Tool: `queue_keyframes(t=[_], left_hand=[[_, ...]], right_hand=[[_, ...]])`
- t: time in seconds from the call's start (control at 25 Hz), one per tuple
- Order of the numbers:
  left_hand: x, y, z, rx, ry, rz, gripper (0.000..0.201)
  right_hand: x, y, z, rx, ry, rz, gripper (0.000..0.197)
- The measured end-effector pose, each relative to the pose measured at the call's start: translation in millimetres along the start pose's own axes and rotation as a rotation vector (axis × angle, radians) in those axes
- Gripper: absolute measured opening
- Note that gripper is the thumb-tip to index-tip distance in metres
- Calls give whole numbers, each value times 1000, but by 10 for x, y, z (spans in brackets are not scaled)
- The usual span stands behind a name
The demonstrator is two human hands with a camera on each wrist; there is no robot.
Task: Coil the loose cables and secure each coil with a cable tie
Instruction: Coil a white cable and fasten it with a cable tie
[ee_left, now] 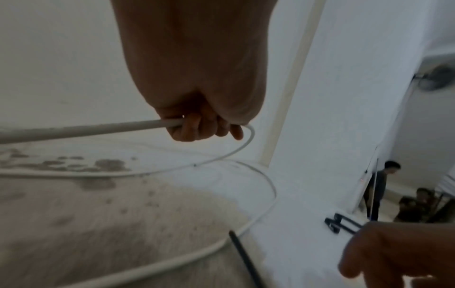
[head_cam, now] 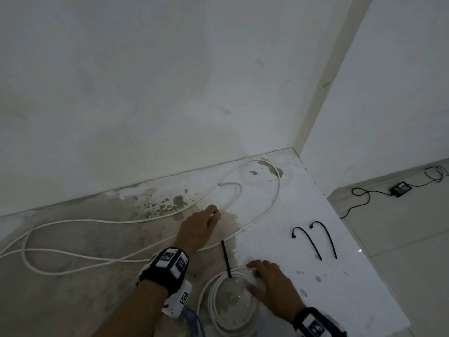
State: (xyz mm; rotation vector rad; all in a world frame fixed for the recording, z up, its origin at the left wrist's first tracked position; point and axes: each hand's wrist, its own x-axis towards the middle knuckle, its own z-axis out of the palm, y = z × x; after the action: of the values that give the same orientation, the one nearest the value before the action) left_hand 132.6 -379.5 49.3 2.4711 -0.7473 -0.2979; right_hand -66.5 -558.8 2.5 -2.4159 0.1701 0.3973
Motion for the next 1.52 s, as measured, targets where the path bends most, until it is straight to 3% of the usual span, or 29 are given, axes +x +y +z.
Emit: queue_keyframes(t=[0.08,0.2,0.28,0.44,0.64,0.76,0.92,1.12,1.32,1.52], left_hand=[[-78,60,-279,-105,17,39,25],[-187,151,-718,-226,-9,74,28],[-230,243,-984,-288,10,91,30],[-335,402,-1514,-424,163,57,31],[-606,-15,-1935,-362,192,7,30],[-723,-196,-1952,-456,227,-49,30],[-670,158,-1839,-876,306,-23,27],[-644,511,-1771,-1156,425,65,31],[-691,567,-1902,-1263,518,-9,27],[-810,504,-2193,-1437,543,-119,28]], right_hand=[[133,-84,-231,117,136,-16,41],[509,-393,-765,256,414,-86,54],[759,-694,-1060,220,428,-165,56],[976,-1243,-1157,294,382,-285,9],[963,-1538,-1588,701,571,-197,19],[892,-1614,-1770,1023,453,-81,19],[868,-2003,-1425,1385,170,48,14],[868,-2374,-1061,1651,59,204,14],[696,-2544,-807,1409,-45,103,14],[527,-2774,-586,955,-246,-308,33]])
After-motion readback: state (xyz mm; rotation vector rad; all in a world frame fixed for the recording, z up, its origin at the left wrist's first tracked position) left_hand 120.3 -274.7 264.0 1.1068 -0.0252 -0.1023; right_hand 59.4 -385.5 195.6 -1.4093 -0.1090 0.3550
